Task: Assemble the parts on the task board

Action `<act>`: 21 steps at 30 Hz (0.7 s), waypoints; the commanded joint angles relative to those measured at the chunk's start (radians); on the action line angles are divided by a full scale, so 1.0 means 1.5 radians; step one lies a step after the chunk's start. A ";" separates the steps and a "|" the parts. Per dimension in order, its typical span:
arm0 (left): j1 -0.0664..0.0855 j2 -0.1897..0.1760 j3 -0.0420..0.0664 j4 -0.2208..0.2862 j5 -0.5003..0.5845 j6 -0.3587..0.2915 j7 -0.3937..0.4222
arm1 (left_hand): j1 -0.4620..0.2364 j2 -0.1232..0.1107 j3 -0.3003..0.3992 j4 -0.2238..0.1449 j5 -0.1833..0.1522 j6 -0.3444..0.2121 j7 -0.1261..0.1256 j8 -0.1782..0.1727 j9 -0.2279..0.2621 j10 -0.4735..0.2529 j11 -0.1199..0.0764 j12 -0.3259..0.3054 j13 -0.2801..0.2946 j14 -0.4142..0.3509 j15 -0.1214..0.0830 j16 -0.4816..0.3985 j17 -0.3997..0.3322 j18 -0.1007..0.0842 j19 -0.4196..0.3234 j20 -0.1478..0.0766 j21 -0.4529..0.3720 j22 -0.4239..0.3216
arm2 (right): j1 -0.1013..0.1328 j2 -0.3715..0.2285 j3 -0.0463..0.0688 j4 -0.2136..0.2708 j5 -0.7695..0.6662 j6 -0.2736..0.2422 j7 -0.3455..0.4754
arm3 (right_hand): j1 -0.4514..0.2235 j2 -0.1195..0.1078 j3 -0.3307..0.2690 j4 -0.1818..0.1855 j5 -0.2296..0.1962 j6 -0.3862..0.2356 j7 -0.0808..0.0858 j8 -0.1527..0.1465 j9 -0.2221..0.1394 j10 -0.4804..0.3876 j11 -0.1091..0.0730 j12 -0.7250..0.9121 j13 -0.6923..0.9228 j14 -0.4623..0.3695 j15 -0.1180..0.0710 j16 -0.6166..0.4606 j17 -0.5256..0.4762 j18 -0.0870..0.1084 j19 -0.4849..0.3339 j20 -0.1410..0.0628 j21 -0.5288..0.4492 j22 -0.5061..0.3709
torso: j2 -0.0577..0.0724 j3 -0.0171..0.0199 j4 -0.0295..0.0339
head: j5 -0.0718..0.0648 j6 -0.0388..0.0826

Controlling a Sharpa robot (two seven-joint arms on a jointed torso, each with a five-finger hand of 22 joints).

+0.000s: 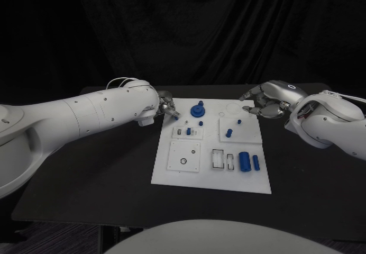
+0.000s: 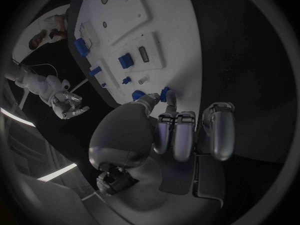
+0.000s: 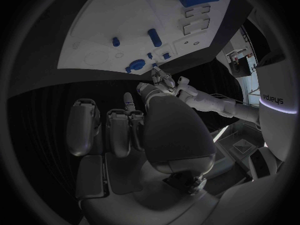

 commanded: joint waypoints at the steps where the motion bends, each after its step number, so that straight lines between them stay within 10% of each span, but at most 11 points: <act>1: -0.002 0.001 0.000 0.001 -0.002 0.016 0.010 | 0.002 -0.005 0.011 -0.004 0.006 0.003 -0.005 -0.004 -0.001 0.071 -0.005 0.000 0.175 0.070 -0.001 0.002 0.176 0.003 0.000 -0.001 -0.004 0.107 | -0.001 0.001 0.001 0.000 -0.001 0.002 -0.013 | 0.002 0.005 0.003 0.000 0.001 0.006 0.000 -0.003 -0.001 0.010 0.004 -0.003 0.074 0.048 0.005 -0.002 0.070 0.007 -0.001 0.005 -0.002 0.124 | 0.000 0.0000 -0.0003 | 0.001 0.000; 21: -0.003 -0.035 0.000 0.046 -0.002 -0.055 0.030 | -0.010 -0.023 0.072 -0.029 0.033 0.011 -0.007 -0.004 0.001 0.071 -0.007 0.000 0.175 0.070 -0.003 0.002 0.176 0.003 0.002 -0.003 -0.004 0.110 | -0.001 -0.006 0.001 0.001 -0.001 0.000 -0.015 | 0.002 0.005 0.004 -0.001 0.001 0.007 0.001 -0.003 -0.002 0.009 0.004 -0.004 0.073 0.048 0.006 -0.002 0.069 0.007 -0.001 0.005 -0.003 0.124 | -0.001 0.0003 0.0008 | 0.002 0.000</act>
